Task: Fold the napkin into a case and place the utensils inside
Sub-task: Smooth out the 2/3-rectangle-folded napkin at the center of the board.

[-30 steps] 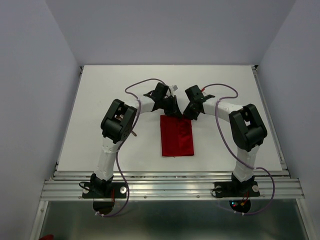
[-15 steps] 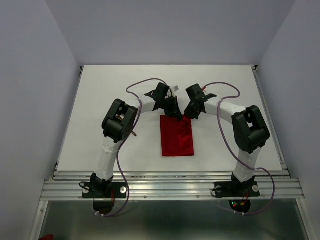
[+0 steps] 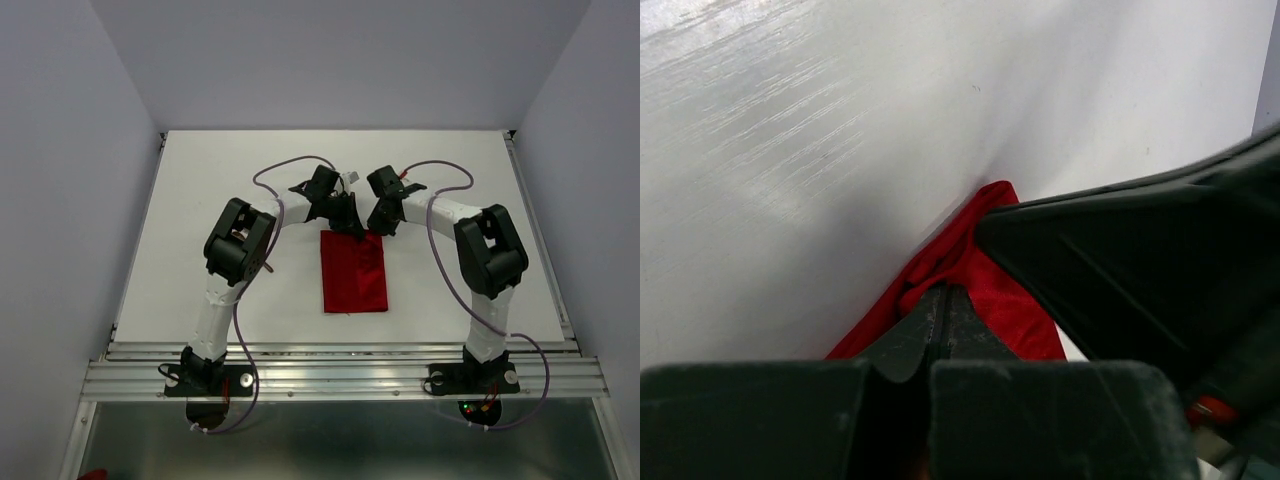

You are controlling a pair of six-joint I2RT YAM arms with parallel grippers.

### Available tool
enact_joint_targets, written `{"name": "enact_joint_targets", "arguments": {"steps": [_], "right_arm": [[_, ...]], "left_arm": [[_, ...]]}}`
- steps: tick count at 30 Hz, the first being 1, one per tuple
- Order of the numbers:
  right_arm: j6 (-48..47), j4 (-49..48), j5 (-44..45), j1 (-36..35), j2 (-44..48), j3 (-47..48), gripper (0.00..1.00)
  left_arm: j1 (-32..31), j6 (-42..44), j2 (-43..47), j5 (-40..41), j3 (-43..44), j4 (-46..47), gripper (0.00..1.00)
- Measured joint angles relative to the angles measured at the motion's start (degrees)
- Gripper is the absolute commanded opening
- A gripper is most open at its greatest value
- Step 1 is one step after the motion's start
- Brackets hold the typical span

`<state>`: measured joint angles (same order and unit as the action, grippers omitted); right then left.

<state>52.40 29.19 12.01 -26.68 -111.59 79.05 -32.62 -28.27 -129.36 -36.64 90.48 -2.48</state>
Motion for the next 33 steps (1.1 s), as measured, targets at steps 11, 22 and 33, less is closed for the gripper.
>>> {"name": "enact_joint_targets", "arguments": {"steps": [11, 22, 33], "right_arm": [[1.9, -4.02, 0.24, -0.02, 1.11, -5.49, 0.12], [4.83, -6.14, 0.42, -0.07, 10.56, -18.14, 0.12], [4.96, -1.79, 0.63, -0.07, 16.35, -22.86, 0.14]], "left_arm": [[-0.02, 1.66, 0.0, -0.96, 0.0, -0.24, 0.0], [-2.84, 4.57, -0.02, -3.82, 0.04, -2.73, 0.0], [-6.4, 7.45, -0.28, -4.33, 1.22, -5.55, 0.0]]}}
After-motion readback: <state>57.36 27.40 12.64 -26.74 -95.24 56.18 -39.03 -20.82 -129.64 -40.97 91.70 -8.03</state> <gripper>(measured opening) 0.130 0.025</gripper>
